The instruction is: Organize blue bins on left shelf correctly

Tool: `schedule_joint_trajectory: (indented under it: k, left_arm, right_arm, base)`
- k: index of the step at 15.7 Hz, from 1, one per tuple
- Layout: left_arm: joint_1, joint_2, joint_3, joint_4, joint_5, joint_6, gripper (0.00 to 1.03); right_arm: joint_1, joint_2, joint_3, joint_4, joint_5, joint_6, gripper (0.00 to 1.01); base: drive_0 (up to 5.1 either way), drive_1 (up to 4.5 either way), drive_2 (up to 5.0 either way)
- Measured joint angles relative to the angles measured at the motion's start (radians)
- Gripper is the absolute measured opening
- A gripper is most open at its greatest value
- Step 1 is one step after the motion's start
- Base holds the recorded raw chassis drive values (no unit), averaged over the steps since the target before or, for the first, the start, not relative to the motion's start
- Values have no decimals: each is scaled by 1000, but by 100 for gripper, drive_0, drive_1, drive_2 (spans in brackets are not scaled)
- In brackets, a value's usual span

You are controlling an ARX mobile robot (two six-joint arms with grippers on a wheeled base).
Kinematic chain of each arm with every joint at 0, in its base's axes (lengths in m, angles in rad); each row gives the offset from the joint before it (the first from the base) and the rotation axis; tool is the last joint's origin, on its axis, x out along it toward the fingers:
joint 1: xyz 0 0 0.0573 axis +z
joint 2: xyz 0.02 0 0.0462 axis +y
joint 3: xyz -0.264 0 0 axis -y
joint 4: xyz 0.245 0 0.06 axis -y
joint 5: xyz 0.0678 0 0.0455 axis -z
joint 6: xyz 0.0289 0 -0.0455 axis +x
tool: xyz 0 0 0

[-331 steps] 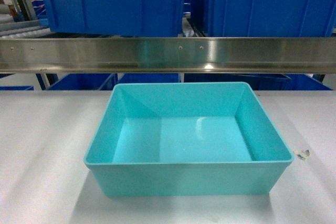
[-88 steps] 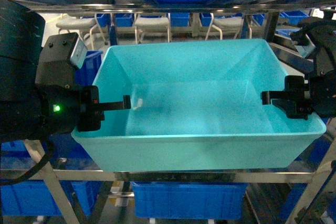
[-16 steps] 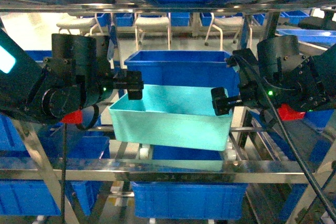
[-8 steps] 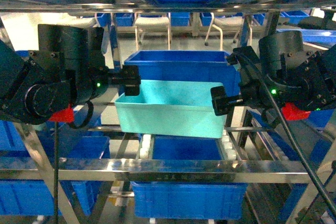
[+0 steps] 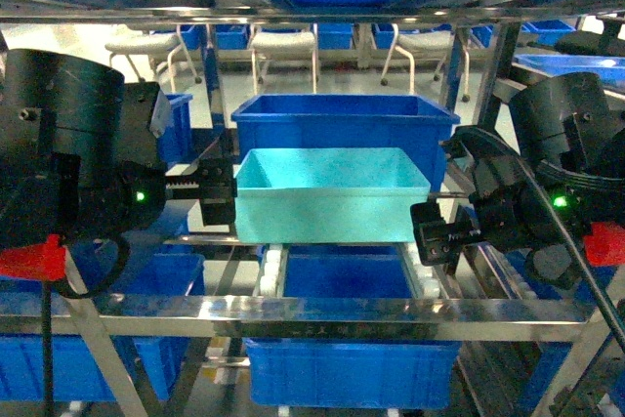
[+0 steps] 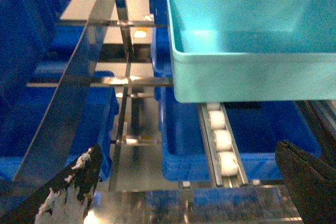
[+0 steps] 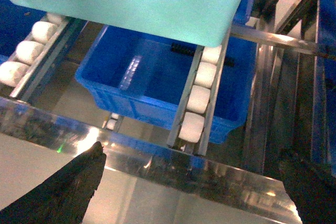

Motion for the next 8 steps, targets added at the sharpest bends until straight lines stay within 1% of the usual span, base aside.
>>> schedule_joint_trajectory:
  k: [1,2,3,4,7,8]
  left_arm:
    - [0,-19,-13,-26,10,-3,98]
    - [-2,-53,-60,-60,32,-22,98]
    - [-3,-84,-97,-100,37,-39,98]
    - [-7,-119,-118,-149,31,-58,98]
    - [-16,-134,-130,-142,-5,-56,98]
    - [-19,-137,-131,-144,-14,-55,98]
  right_arm:
    - [1,-23,-23,-6,-4,8,98]
    - [6,-63,-57,-38,-10,27,98]
    - [7,-91,-84,-66,-20,40,98]
    - [12,-126,-114,-118,-49,64,98]
    - [13,-148,-139,-138,-68,85,98]
    - [14,-158,-150,-137,-82,100,98]
  base:
    - [0,0,0]
    - [0,0,0]
    - [0,0,0]
    - [0,0,0]
    - [0,0,0]
    - [0,0,0]
